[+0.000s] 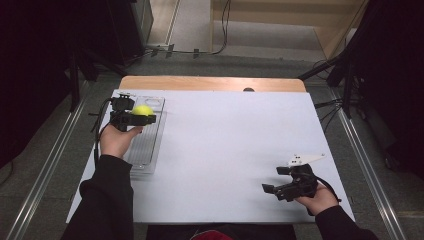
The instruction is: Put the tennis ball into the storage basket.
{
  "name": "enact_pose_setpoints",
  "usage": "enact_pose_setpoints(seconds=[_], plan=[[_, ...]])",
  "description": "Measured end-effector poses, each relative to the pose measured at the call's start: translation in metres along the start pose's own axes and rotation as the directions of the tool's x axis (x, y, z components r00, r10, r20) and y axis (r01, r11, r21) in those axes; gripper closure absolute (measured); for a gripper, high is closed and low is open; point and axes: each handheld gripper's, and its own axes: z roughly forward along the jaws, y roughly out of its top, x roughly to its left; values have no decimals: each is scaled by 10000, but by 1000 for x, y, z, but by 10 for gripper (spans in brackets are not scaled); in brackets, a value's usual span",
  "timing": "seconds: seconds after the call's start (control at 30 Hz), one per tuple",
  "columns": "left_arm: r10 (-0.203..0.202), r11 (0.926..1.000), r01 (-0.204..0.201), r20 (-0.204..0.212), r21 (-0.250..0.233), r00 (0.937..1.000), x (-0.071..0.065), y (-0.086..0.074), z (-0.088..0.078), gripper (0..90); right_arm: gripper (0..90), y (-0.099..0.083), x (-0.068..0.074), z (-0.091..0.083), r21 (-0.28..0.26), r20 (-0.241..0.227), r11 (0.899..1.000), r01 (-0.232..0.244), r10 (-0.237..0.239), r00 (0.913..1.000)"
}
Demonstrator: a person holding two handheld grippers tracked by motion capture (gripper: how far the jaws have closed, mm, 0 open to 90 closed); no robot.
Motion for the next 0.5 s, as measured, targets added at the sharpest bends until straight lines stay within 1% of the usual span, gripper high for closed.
enact_pose_setpoints(seconds=[0.1,0.5], plan=[[-139,9999,139,-28,53,9999,2,-2,3,256,67,0,0,0,2,4,10000,7,-7,10000],[-271,9994,273,-86,228,9996,6,-6,11,255,67,0,0,0,16,-10,10000,2,-2,10000]])
